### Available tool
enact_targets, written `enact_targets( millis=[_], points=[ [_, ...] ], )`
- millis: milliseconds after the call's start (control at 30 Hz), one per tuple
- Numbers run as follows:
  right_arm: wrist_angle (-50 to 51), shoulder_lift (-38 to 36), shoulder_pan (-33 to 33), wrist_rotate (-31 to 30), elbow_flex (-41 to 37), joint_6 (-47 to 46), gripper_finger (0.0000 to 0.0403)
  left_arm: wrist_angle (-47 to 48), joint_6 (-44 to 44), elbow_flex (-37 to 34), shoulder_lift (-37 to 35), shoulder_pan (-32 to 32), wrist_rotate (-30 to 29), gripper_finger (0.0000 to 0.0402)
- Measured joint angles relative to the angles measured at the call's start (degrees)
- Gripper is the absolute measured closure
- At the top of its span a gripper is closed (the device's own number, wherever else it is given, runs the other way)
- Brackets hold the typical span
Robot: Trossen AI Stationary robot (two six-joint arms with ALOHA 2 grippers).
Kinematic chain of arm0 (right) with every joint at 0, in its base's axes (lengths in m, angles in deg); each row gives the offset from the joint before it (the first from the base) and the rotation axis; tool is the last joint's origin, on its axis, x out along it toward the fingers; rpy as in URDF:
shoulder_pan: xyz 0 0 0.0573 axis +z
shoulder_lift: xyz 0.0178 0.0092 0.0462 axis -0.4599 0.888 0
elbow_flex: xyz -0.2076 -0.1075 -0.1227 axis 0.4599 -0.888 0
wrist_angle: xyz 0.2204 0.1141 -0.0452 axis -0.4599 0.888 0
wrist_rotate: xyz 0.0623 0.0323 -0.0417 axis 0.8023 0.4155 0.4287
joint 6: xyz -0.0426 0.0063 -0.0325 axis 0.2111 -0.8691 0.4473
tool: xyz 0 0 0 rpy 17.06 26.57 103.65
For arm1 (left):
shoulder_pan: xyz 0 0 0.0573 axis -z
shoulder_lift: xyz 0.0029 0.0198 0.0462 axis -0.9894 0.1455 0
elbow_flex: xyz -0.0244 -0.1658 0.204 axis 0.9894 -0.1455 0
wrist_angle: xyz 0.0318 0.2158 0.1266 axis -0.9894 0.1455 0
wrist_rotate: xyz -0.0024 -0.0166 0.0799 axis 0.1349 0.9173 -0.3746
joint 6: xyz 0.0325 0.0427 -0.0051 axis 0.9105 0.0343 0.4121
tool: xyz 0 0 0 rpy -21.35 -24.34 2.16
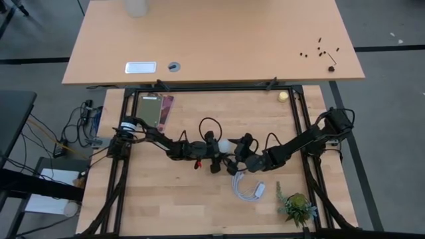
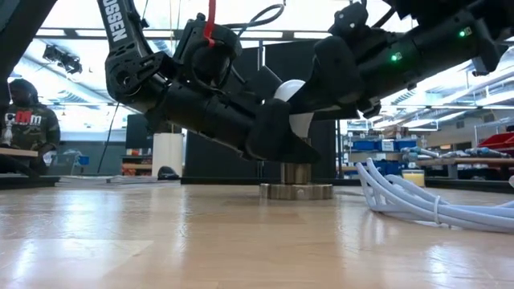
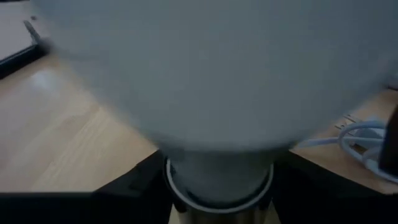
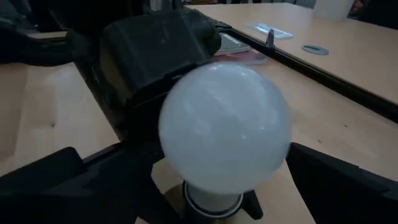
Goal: Screw lightbulb
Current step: Remove the white lightbulb from the desk lamp
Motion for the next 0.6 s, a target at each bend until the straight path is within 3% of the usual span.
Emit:
enact_targets(
  millis=[233,400,600],
  points=[
    [2.10,-0.86,1.01,0.13,0.03,-0.29,0.0030,1.29,3.01,-1.39,-3.76,0.35,-1.34,0.0143],
    [6.22,-2.40,1.36,0.10,-0.06,-1.37,0.0030,2.41,2.37,-5.38,-6.33,0.37,-3.60,0.0141],
    [6.56,-2.73,1.20,0.22,0.00,-1.64,0.0030,-2.86,2.04,-9.11,-6.67,0.37,-3.30,0.0143]
  ],
)
